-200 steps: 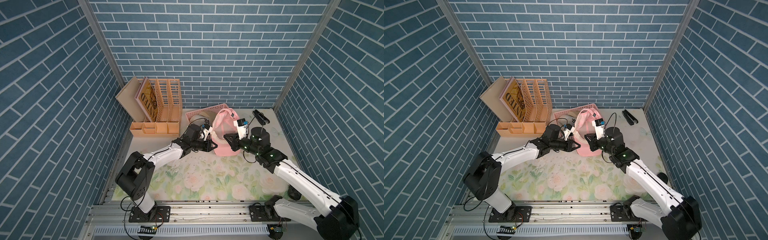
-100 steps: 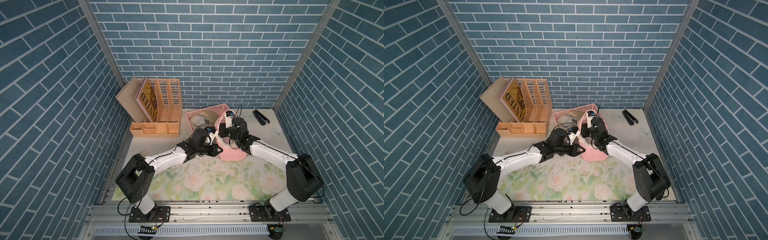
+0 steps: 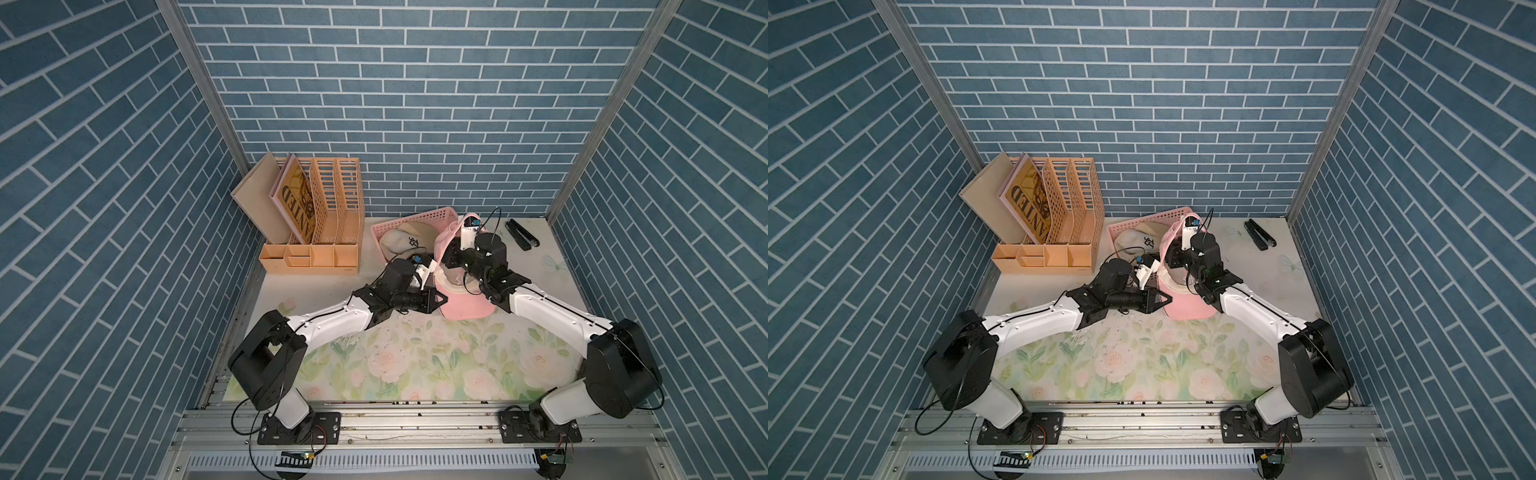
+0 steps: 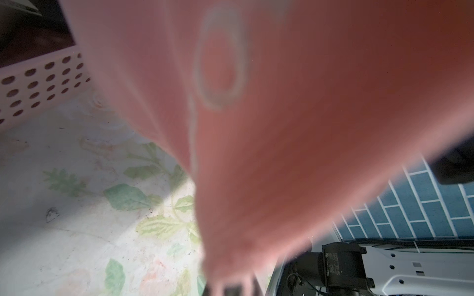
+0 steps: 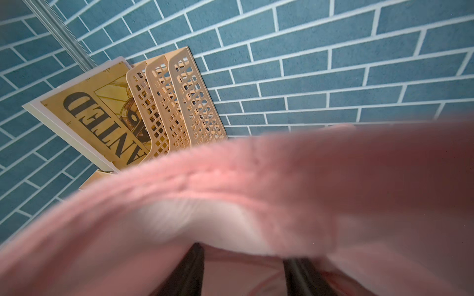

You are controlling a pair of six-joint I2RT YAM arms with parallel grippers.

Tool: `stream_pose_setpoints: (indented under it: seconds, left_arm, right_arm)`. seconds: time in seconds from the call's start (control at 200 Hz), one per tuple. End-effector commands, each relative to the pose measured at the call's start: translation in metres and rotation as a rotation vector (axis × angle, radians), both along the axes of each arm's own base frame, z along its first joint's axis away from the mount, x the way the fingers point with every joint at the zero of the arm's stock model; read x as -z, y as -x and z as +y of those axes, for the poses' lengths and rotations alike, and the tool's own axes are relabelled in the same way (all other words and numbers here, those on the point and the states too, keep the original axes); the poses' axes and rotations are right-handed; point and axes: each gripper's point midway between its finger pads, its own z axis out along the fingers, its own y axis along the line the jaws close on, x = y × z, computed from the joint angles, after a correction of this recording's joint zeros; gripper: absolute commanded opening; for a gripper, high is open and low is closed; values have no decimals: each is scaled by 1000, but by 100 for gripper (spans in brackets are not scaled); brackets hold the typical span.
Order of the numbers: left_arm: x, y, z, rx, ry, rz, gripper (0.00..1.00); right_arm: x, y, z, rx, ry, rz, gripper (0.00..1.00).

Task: Turn the baseball cap inside out
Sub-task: Turn over the baseball cap.

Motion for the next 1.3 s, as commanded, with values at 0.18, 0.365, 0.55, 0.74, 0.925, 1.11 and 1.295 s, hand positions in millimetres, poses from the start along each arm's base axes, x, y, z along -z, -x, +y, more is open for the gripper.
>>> stream_pose_setpoints:
  seconds: [0.18, 0.365, 0.55, 0.74, 0.925, 1.11, 1.295]
  left_arm:
    - [-1, 4, -3, -18, 7, 12, 0]
    - [-22, -30, 22, -164, 74, 41, 0]
    - [-39, -45, 30, -189, 90, 42, 0]
    - [-25, -44, 30, -176, 49, 55, 0]
    - [-19, -37, 31, -174, 57, 83, 0]
    - [-21, -32, 25, -155, 47, 89, 0]
    - [-24, -23, 11, -121, 36, 79, 0]
  right_arm:
    - [-31, -24, 28, -52, -87, -54, 58]
    - [34, 17, 60, -249, 97, 104, 61]
    - [97, 58, 52, -366, 251, 269, 63]
    - [77, 59, 33, -280, 256, 200, 60]
    - [7, 60, 16, -180, 106, -43, 50]
    - [-12, 40, 13, -93, 61, -130, 32]
    - [-7, -2, 21, 19, 37, -129, 19]
